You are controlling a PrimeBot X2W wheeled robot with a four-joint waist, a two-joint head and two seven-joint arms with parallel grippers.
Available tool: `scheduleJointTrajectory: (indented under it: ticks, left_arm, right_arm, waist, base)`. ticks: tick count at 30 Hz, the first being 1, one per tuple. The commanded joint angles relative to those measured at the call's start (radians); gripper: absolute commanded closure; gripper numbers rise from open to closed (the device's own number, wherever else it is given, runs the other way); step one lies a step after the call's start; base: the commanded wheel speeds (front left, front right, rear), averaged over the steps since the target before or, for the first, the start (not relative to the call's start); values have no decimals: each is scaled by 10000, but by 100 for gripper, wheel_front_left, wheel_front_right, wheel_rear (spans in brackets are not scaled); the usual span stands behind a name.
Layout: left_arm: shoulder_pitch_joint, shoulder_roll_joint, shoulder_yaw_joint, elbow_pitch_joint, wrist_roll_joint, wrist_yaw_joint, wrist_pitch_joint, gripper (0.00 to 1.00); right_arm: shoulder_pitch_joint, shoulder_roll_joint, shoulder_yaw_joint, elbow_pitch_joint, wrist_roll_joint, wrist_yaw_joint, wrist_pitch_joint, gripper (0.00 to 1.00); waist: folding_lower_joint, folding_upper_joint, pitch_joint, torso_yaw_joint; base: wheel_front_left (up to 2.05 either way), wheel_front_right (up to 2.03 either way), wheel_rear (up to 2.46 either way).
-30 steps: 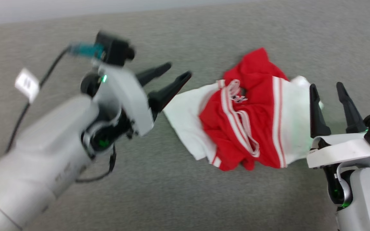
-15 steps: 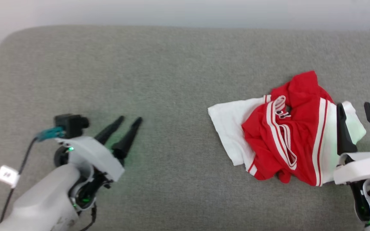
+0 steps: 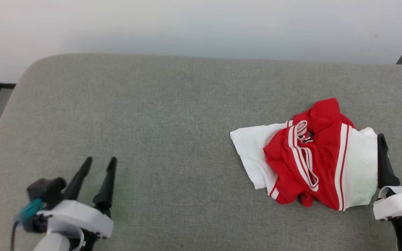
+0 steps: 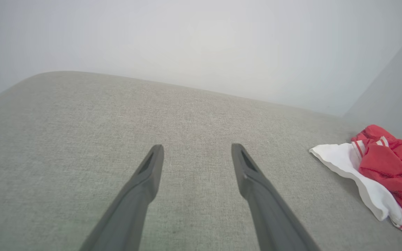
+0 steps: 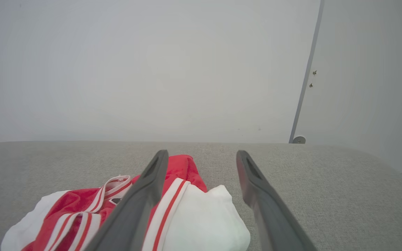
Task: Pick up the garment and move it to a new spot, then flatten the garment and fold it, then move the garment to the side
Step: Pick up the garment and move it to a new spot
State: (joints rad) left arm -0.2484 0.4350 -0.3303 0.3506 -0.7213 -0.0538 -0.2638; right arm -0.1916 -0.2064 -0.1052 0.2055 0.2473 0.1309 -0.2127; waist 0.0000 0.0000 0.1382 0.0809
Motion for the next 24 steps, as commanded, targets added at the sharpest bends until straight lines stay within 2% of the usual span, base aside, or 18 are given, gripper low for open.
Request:
scheduleJointTrajectory:
  ticks: [1,6,13,24]
  left_arm:
    - [244,-121,328,-132,270,61,-6,0]
    - [1186,-883,1657,-757,1588,-173,-7,0]
    - [1812,-1265,2609,-1373,3073,-401,-6,0]
    - [2316,-1752,3042,-1486,3957,-701,-6,0]
  right_arm:
    - [138,23,-30,-79,27,-3,14,0]
    - [419,7,-85,-266,-15,-3,85,0]
    - [811,115,-141,-597,-86,-3,215,0]
    - [1380,419,-329,-999,-169,-3,246,0]
  waist:
    - [0,0,-167,-75]
    - [0,0,-583,-174]
    - [0,0,-1037,-267]
    - [0,0,-1216,-241]
  base:
    - [0,0,0]
    - [0,0,0]
    - [0,0,0]
    - [0,0,0]
